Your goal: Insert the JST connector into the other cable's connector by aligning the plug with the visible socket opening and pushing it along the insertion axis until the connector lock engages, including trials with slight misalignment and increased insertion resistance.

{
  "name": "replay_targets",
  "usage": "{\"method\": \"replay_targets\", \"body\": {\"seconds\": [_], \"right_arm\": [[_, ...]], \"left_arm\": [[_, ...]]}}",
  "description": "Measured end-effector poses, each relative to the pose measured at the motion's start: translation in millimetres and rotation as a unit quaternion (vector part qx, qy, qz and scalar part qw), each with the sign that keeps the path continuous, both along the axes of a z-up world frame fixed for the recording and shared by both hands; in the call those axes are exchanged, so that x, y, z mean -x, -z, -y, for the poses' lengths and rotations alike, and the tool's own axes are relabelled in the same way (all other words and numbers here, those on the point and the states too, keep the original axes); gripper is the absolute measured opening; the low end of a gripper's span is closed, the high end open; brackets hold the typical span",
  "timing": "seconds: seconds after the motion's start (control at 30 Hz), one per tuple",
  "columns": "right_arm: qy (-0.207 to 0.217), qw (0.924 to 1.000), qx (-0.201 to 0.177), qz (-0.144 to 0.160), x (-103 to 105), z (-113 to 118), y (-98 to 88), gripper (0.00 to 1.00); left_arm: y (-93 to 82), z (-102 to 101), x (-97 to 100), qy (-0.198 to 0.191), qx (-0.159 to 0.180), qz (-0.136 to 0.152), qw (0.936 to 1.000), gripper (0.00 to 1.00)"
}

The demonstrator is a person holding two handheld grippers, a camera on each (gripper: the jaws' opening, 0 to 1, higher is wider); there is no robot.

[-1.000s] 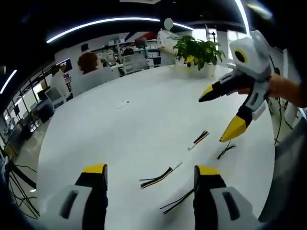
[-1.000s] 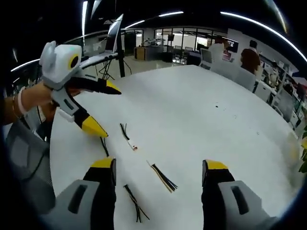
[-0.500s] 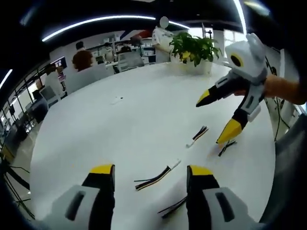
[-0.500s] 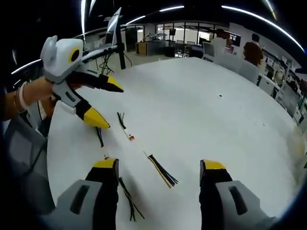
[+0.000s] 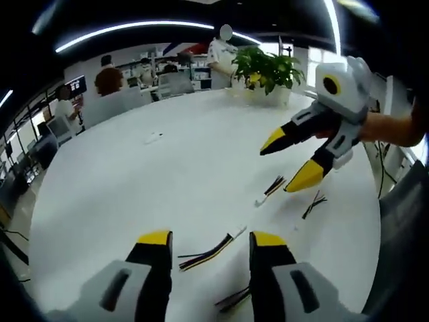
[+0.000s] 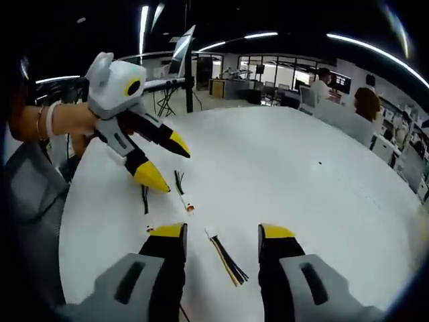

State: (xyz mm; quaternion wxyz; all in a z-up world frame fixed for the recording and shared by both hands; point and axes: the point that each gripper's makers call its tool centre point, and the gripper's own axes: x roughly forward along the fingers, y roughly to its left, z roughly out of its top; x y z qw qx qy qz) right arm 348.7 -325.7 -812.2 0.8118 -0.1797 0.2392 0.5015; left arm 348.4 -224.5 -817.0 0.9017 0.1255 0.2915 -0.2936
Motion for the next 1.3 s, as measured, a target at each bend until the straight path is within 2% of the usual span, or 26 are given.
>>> {"method": "replay_targets", "body": {"seconds": [0.27,0.47,0.53,0.67,0.87,0.97,1.03,1.13,1.3], "right_arm": [[-0.018,0.9998,-0.011,-0.003,2.2,-0.3,13.9,0.34],[-0.033,0.9994,0.011,0.005,2.2,2.0,25.8,0.28],[-0.04,0.9992,0.007,0.003,3.1,1.1,27.1,0.26],[-0.048,0.9988,0.009,-0.002,2.2,0.3,33.0,0.2],[-0.065,0.9978,-0.006,-0.005,2.2,-4.4,35.2,0.19],[-0.076,0.9967,-0.025,-0.011,3.9,-8.6,34.6,0.16],[-0.077,0.9965,-0.029,-0.016,2.0,-8.7,37.1,0.15],[-0.075,0.9967,-0.026,-0.015,0.2,-7.1,40.7,0.12],[-0.08,0.9963,-0.029,-0.013,0.1,-7.1,41.6,0.11]], "left_arm": [[4.1,4.9,1.6,0.035,-0.01,0.008,0.9993,0.38],[14.0,13.0,-0.2,0.058,-0.021,0.007,0.998,0.36],[13.8,15.7,-0.6,0.064,-0.019,0.009,0.9977,0.35],[14.0,20.6,-1.3,0.08,-0.013,0.013,0.9967,0.24],[18.2,23.5,0.8,0.095,-0.012,0.008,0.9954,0.22],[20.9,27.0,1.5,0.101,0.004,0.004,0.9949,0.22],[22.4,27.5,0.9,0.105,0.001,0.006,0.9945,0.21],[25.9,27.1,-1.6,0.099,0.015,-0.004,0.9949,0.18],[29.6,25.7,-2.5,0.107,0.007,-0.003,0.9942,0.16]]}}
